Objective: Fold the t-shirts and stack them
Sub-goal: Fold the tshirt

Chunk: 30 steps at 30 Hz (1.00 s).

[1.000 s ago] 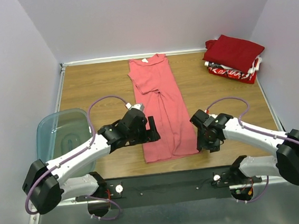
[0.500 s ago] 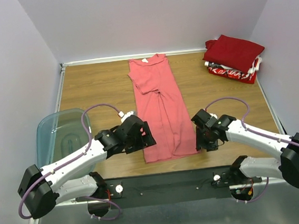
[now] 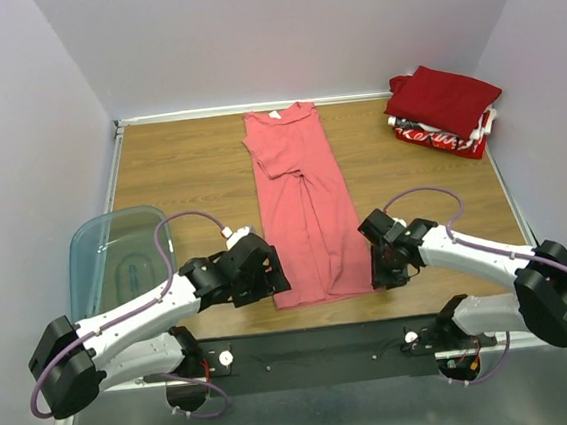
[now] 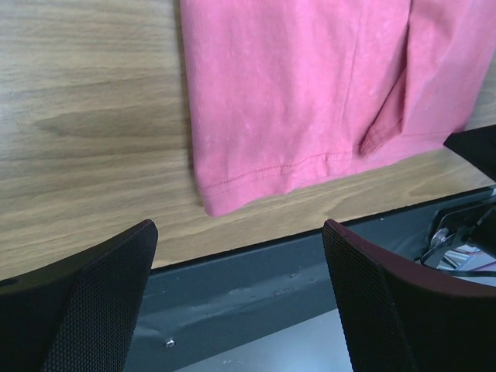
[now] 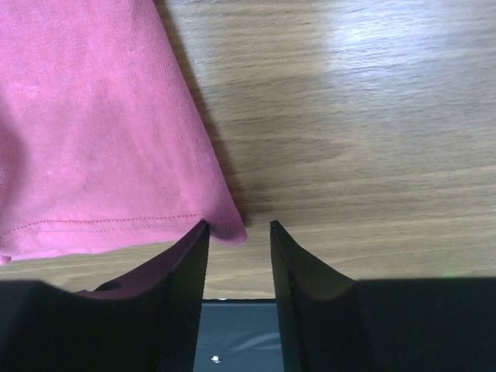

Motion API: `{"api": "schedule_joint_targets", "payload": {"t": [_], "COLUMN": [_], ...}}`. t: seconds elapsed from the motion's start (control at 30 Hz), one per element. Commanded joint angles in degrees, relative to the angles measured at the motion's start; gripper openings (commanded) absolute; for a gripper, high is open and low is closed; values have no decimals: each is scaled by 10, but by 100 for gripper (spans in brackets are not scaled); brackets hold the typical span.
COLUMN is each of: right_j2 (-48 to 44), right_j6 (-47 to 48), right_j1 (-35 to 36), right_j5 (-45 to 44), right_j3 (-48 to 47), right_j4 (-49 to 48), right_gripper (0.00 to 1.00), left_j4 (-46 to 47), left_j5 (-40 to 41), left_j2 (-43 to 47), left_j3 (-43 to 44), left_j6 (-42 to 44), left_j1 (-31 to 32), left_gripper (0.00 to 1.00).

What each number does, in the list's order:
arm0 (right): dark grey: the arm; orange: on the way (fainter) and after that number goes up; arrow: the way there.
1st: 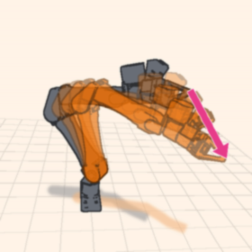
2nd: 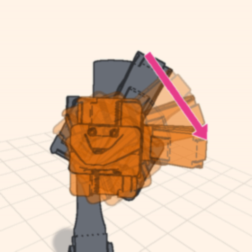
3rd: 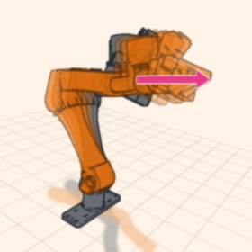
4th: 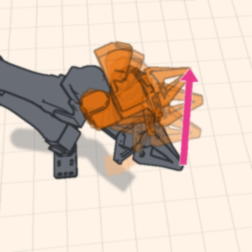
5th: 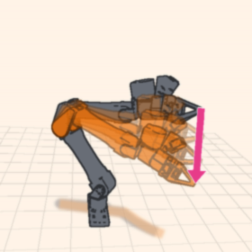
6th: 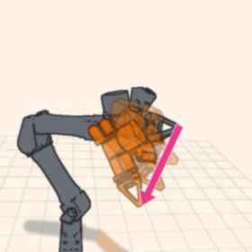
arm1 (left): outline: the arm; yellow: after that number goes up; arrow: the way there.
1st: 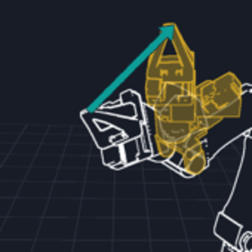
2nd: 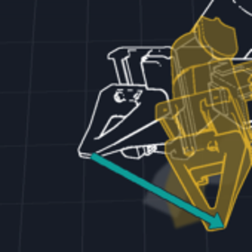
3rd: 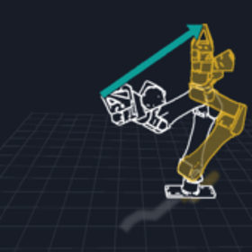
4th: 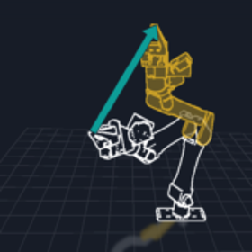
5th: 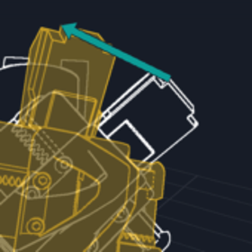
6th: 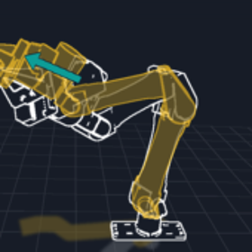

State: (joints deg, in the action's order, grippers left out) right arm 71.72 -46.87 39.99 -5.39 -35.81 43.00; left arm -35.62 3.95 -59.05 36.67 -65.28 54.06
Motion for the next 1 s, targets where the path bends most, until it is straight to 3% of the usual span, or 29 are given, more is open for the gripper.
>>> {"api": "schedule_joint_targets", "payload": {"t": [0.0, 0.07, 0.3, 0.43, 0.6, 0.97], "right_j2": [12, 13, -4, -4, -5, -8], "right_j6": [3, 1, -14, -17, -20, -21], "right_j1": [-4, -4, -4, -4, -4, -4], "right_j5": [16, 27, 41, 45, 48, 50], "right_j3": [12, 16, 28, 29, 25, 22], "right_j4": [-26, -27, -27, -27, -27, -27], "right_gripper": [40, 36, 5, 1, 1, 1], "left_j4": [-6, -5, 8, 24, 42, 70], "left_j5": [5, 4, -3, -8, -8, 4], "left_j2": [6, 3, -7, -26, -48, -100], "left_j3": [-16, -19, -34, -42, -48, -52], "left_j6": [-20, -20, -23, -19, -20, -20], "left_j1": [9, 10, 19, 24, 30, 30], "left_gripper": [94, 94, 89, 82, 62, 49]}}
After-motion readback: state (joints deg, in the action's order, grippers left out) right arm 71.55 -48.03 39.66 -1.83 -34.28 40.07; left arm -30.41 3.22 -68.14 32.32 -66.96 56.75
